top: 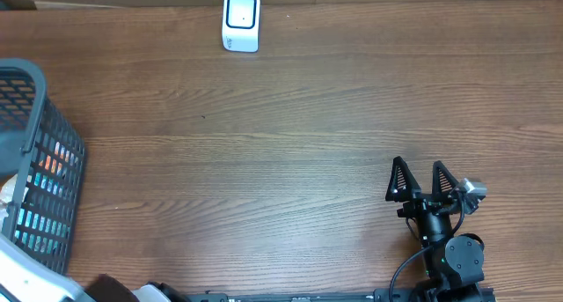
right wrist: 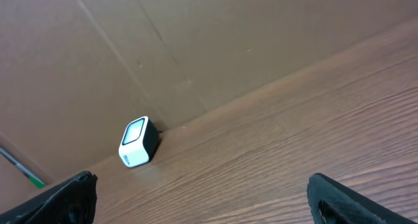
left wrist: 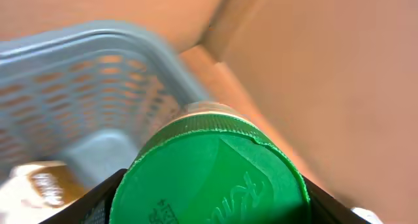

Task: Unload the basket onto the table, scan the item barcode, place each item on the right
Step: 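Grasp the green-capped jar and lift it out with the left gripper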

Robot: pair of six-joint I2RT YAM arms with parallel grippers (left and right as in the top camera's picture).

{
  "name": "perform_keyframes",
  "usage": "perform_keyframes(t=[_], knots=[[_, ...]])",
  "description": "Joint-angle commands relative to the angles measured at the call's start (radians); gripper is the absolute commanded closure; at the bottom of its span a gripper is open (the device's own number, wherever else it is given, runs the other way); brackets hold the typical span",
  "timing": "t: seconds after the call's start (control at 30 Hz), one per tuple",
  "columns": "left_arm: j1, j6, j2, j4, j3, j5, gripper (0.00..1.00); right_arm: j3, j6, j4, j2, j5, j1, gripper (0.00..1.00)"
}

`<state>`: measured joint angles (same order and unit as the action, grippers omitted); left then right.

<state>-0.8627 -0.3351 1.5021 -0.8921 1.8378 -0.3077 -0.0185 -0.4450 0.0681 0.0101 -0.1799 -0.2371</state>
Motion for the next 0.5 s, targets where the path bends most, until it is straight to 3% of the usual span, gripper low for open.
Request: perform_keyframes(t=[0.0, 0.2, 0.37, 0.47], knots=[[0.075, -0.092, -0.085, -0.025, 0.025, -0.192, 0.46, 0.011, 0.001, -0.006, -0.008, 0.002, -0.005, 0.00], [0.332, -0.024, -0.104, -0.192, 0.023, -0.173, 0.45, 0.011, 0.001, -0.006, -0.008, 0.002, -0.005, 0.00], [0.640, 0.025, -0.018, -0.369, 0.021, 0.034, 0.45, 0.011, 0.001, -0.006, -0.008, 0.002, -0.005, 0.00], [0.760, 0.025, 0.047, -0.415, 0.021, 0.132, 0.45, 0.011, 0.001, -0.006, -0.008, 0.002, -0.005, 0.00]])
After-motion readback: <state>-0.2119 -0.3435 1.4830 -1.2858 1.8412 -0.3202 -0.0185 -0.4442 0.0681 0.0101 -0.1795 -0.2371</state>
